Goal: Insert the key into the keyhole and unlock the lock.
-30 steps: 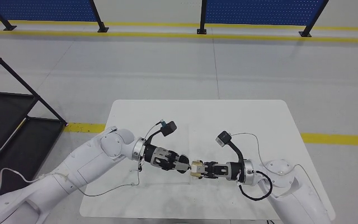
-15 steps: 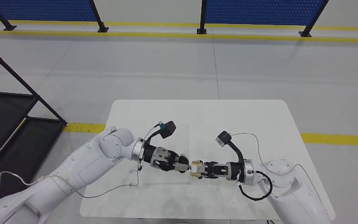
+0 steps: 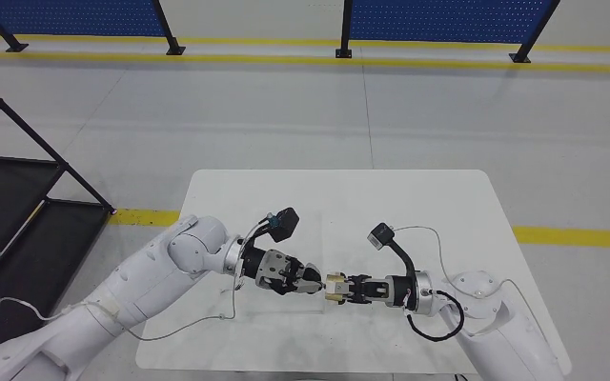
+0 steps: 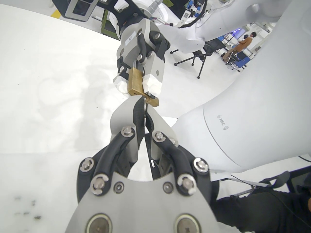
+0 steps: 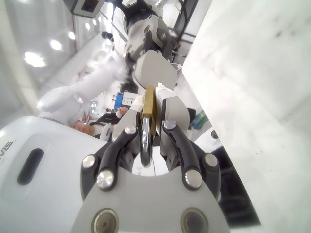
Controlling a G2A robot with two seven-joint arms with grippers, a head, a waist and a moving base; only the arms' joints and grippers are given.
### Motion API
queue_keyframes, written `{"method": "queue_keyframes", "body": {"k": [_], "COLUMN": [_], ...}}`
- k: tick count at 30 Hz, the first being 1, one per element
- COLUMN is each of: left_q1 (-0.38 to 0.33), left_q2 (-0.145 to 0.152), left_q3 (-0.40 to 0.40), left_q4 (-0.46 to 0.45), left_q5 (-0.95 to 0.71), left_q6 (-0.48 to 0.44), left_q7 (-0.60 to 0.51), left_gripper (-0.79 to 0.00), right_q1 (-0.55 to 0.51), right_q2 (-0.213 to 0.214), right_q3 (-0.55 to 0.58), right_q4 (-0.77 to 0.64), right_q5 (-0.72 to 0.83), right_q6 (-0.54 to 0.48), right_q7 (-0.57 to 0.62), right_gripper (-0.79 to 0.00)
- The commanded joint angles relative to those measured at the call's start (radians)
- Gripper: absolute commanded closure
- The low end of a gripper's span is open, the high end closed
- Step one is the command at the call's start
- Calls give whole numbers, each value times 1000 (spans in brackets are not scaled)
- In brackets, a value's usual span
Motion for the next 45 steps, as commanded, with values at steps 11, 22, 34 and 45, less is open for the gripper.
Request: {"method": "queue_keyframes", "body": {"k": [11,22,34,45], "left_q1": [51,103,137,183], "left_q2": [-8,-8,-2,8], "left_q3": [-65,-115,-153,-186], "left_q4": [-59,-96,-143,-179], "left_q5": [237,418,632,848], "left_q6": [-3,-3,-3,-3], "left_q7": [155,287,423,586], "left_gripper": [0,0,0,0], "right_q1": [0,0,0,0], "right_q2": [0,0,0,0], "right_q3": [0,0,0,0], "right_q4": [0,0,0,0], "right_q5": [0,0,0,0], "right_q6": [0,0,0,0], "right_q7": [0,0,0,0], "right_gripper": [0,0,0,0]}}
